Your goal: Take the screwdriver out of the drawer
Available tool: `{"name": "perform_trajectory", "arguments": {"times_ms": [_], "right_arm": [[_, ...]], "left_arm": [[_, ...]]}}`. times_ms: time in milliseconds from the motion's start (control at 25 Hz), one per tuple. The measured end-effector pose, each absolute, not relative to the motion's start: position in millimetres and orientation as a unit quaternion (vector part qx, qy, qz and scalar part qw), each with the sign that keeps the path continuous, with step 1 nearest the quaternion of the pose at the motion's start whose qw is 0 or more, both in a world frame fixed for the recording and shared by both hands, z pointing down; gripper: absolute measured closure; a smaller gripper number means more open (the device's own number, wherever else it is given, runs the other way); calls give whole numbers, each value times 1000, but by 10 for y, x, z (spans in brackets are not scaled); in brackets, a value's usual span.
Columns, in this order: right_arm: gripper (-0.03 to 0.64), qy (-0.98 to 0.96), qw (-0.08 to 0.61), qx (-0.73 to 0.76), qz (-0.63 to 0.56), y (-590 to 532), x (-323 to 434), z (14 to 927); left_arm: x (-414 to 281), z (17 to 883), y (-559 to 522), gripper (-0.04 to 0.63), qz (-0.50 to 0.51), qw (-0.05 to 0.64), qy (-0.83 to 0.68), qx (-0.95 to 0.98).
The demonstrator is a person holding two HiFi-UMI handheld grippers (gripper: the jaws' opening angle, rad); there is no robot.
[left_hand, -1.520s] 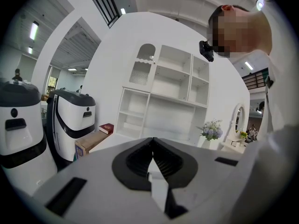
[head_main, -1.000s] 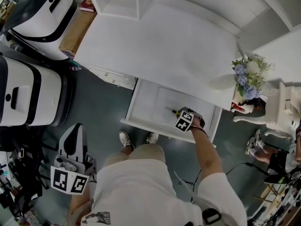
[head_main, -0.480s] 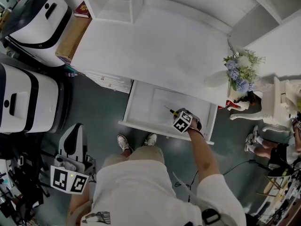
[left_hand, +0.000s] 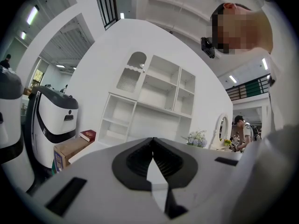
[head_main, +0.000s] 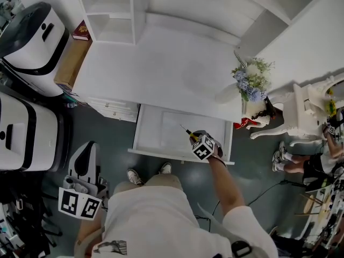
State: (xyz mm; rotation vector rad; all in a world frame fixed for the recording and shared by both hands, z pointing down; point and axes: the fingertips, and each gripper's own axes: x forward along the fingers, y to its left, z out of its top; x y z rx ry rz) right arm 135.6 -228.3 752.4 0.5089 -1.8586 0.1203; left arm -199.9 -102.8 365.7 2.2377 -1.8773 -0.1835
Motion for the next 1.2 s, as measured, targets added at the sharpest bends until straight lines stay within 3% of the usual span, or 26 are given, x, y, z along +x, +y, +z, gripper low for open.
{"name": "perform_trajectory", "arguments": {"times_ms": [1200], "right_arm": [[534, -844, 352, 403, 41, -2222, 1095, 5597]], "left_arm": [[-2073, 3414, -1253, 580, -104, 76, -584, 801]]}}
